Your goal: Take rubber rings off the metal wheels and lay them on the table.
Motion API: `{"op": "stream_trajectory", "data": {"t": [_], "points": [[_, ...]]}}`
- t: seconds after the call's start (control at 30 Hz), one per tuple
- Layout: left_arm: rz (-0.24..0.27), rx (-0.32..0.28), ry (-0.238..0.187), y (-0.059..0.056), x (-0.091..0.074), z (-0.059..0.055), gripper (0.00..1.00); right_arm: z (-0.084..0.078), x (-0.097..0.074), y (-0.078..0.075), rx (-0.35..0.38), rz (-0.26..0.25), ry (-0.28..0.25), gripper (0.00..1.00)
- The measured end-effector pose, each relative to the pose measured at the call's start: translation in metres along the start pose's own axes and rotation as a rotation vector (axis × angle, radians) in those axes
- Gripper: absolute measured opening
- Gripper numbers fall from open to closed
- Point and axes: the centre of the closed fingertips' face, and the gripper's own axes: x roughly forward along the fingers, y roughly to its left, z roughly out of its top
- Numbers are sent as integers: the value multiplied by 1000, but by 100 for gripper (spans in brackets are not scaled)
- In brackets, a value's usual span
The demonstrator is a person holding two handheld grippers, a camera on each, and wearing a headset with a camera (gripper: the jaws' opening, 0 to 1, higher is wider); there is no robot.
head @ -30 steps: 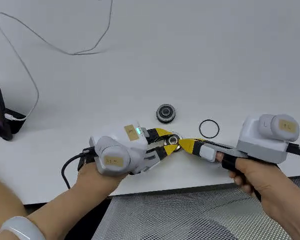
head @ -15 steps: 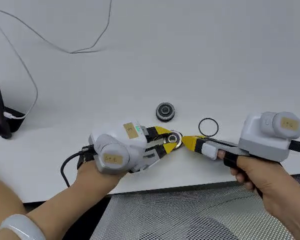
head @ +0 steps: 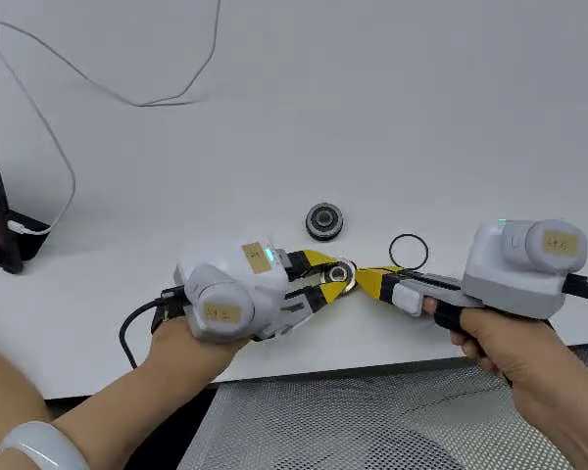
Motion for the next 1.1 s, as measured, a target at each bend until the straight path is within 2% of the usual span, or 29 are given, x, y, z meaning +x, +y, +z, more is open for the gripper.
{"op": "stream_trajectory", "data": {"t": [0.5,0.67,0.73,1.1], "points": [[2,-1,2,-1,0,1,13,-1,-2,9,5,35,4,1],[2,1,2,-1,0,1,13,0,0,22,7,90,6,1],[4,1,2,0,0,0,13,-2,1,25,-10,95,13,1],[-5,-14,-16,2,-1,2,15,4,0,19,10,68,-18,1]]}}
